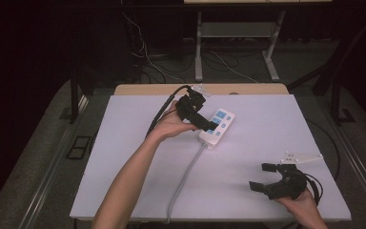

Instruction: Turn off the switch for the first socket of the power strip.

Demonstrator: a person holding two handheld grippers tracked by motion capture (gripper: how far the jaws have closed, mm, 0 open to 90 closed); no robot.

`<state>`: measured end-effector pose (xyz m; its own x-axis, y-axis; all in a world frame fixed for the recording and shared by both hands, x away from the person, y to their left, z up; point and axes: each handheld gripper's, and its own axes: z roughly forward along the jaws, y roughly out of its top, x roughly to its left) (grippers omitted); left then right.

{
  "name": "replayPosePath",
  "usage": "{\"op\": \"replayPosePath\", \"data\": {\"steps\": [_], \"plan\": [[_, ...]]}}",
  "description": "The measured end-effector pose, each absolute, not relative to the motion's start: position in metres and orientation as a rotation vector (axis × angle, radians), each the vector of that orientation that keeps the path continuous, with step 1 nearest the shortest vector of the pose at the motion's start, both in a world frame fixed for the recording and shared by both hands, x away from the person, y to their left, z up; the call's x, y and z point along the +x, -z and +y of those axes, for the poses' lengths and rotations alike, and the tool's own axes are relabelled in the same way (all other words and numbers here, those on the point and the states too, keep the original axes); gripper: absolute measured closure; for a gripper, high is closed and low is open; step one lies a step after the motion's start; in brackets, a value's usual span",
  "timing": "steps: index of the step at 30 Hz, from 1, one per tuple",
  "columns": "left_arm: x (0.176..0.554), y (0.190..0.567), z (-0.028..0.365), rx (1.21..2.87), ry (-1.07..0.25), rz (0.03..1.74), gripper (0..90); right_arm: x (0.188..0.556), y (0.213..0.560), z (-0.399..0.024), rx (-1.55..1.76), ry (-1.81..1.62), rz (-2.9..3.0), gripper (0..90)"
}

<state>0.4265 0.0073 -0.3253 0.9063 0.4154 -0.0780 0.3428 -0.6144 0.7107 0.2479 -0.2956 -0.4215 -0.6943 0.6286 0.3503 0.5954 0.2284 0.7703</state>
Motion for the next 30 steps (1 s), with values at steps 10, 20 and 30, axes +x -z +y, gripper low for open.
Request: {"op": "replayPosePath", "data": {"steps": [10, 20, 30], "plan": [[0.438, 0.331, -0.004, 2.252, -0.094, 0.56, 3.5, 0.248, 0.422, -0.295, 1.212, -1.5, 2.441, 0.2], [0.446, 0.341, -0.01, 2.208, -0.086, 0.596, 26.3, 0.247, 0.422, -0.294, 1.209, -1.491, 2.451, 0.3], [0.45, 0.355, -0.017, 2.204, -0.05, 0.586, 64.6, 0.247, 0.422, -0.294, 1.198, -1.486, 2.455, 0.3]]}}
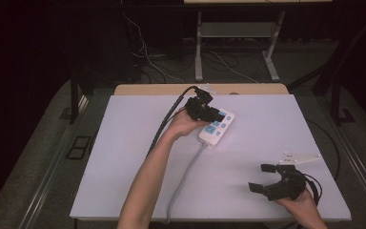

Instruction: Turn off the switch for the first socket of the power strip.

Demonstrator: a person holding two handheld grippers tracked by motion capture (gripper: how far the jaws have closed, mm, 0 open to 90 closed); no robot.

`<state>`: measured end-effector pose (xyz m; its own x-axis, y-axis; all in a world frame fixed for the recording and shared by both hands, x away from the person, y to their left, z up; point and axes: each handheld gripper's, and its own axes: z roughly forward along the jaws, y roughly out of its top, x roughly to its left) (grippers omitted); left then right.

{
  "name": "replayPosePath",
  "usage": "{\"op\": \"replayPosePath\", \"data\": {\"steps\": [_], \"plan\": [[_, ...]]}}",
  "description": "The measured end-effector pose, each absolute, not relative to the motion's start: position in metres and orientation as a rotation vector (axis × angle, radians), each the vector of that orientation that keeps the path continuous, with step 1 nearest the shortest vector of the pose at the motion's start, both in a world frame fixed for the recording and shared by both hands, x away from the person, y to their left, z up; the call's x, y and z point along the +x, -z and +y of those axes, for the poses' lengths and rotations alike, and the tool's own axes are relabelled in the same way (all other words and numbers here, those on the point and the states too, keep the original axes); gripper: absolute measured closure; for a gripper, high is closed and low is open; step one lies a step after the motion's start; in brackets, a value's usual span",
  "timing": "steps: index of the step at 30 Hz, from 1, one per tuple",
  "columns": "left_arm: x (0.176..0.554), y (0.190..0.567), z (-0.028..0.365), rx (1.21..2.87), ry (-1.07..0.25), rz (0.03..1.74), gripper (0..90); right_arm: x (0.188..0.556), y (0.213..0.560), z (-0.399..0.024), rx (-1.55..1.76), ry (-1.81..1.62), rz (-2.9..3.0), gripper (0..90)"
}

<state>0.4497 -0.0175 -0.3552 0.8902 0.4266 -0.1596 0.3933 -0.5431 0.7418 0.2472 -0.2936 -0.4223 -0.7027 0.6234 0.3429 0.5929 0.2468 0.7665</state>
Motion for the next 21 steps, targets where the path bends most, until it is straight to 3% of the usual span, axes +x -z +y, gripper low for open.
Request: {"op": "replayPosePath", "data": {"steps": [6, 21], "plan": [[0.452, 0.364, -0.02, 2.215, -0.002, 0.577, 86.8, 0.247, 0.423, -0.293, 1.192, -1.476, 2.462, 0.3], [0.454, 0.386, -0.035, 2.279, 0.052, 0.561, 89.0, 0.247, 0.423, -0.292, 1.183, -1.471, 2.469, 0.3]]}}
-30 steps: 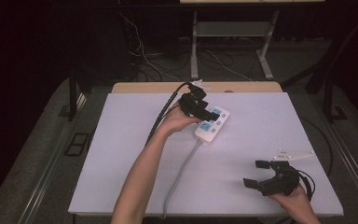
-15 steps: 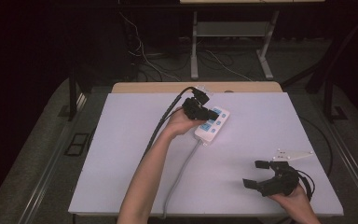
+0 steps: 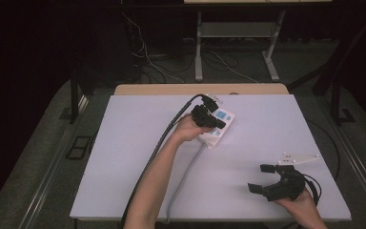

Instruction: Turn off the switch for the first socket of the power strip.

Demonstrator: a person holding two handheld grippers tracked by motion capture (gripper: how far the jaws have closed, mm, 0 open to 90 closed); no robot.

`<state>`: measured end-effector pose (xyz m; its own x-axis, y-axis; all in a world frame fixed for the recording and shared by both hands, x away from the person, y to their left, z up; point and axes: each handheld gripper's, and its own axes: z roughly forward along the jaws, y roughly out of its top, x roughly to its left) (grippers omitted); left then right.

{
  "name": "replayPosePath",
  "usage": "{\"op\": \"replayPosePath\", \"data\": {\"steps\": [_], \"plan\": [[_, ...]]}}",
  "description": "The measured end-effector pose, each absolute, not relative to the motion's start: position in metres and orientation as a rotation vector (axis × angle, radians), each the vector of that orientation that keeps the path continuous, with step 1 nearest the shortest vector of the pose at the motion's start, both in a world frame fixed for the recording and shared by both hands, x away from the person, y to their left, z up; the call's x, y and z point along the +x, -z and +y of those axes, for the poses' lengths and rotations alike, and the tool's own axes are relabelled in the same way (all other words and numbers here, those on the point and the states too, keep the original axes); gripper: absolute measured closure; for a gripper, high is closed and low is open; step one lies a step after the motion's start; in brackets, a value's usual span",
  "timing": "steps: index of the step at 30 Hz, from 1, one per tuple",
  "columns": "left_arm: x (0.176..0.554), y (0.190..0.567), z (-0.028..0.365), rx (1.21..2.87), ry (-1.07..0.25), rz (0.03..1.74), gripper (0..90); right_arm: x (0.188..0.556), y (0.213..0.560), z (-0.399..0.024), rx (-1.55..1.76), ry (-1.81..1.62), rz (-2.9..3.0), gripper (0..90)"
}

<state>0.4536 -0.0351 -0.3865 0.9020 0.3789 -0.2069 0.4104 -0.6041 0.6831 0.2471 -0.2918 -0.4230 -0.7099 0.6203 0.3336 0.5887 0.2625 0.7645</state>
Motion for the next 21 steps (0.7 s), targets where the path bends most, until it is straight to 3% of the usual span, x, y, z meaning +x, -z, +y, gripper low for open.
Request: {"op": "replayPosePath", "data": {"steps": [21], "plan": [[0.459, 0.41, -0.043, 2.374, 0.027, 0.581, 89.0, 0.247, 0.423, -0.292, 1.181, -1.468, 2.478, 0.3]]}}
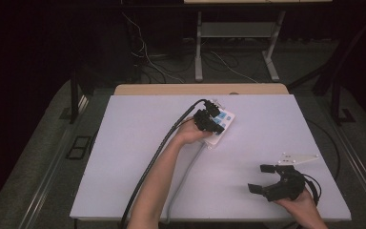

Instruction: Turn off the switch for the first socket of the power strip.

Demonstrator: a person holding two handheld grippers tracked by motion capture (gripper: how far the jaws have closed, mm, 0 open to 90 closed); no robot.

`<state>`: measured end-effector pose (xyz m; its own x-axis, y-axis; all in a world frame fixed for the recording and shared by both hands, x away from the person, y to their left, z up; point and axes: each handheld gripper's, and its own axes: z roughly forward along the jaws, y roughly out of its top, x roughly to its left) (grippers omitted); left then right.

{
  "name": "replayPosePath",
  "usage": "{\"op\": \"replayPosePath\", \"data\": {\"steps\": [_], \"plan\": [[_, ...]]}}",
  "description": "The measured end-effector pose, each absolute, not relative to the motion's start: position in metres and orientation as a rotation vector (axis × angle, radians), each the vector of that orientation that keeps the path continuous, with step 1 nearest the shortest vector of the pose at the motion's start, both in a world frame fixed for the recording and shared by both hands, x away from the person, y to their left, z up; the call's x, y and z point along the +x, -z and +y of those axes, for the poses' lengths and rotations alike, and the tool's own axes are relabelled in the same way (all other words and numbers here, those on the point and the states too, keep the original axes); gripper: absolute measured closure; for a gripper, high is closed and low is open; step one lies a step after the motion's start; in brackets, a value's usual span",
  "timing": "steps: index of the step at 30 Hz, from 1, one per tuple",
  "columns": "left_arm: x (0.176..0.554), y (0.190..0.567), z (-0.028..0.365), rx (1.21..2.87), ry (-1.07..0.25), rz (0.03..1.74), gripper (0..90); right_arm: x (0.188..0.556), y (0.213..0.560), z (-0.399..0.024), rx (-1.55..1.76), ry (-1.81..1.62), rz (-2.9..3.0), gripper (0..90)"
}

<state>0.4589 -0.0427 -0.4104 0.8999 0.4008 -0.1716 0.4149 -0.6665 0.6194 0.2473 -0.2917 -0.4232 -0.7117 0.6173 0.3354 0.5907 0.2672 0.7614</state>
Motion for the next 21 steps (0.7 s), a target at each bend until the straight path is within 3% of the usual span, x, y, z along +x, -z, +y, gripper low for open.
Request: {"op": "replayPosePath", "data": {"steps": [21], "plan": [[0.4603, 0.4174, -0.0337, 2.336, 0.031, 0.592, 89.4, 0.2476, 0.4233, -0.293, 1.184, -1.469, 2.469, 0.2]]}}
